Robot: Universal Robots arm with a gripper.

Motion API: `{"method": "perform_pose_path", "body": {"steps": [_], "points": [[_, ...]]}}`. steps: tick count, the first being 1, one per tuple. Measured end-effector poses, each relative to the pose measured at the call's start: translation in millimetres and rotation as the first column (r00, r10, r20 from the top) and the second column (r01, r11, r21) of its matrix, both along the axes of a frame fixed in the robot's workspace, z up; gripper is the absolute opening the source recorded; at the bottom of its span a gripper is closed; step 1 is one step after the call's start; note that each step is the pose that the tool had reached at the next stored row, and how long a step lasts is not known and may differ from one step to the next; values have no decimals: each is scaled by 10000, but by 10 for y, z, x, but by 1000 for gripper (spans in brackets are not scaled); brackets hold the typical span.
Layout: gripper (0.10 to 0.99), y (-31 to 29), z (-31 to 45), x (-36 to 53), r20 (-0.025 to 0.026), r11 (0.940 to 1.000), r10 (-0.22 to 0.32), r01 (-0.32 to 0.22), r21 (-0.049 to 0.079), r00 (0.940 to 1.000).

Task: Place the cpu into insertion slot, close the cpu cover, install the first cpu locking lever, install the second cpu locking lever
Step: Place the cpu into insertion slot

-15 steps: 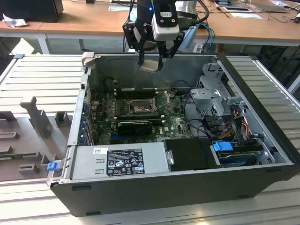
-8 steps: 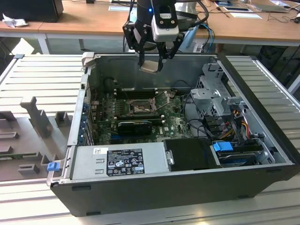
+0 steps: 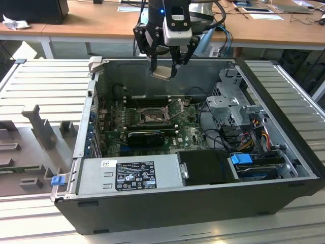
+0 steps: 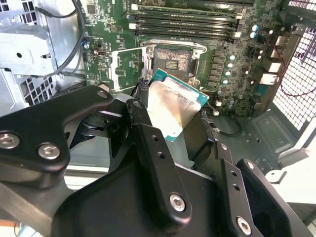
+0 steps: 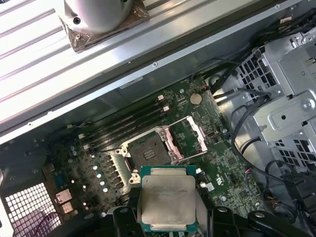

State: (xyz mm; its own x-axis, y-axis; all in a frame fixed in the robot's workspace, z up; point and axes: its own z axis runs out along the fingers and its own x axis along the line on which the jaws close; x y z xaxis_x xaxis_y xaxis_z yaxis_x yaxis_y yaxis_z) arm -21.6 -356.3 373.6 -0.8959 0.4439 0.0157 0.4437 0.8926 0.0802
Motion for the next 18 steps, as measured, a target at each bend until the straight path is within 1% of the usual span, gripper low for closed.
{"method": "perform_pose_path", "body": {"steps": [4, 11, 16, 18], "points": [[525, 0, -1, 0, 0, 9998, -202, 202, -34, 9998], [525, 0, -2, 0, 1, 9984, -556, 556, -36, 9985], [525, 0, -2, 0, 0, 9965, -830, 830, -38, 9966], [525, 0, -3, 0, 1, 9947, -1032, 1032, -37, 9947]]}}
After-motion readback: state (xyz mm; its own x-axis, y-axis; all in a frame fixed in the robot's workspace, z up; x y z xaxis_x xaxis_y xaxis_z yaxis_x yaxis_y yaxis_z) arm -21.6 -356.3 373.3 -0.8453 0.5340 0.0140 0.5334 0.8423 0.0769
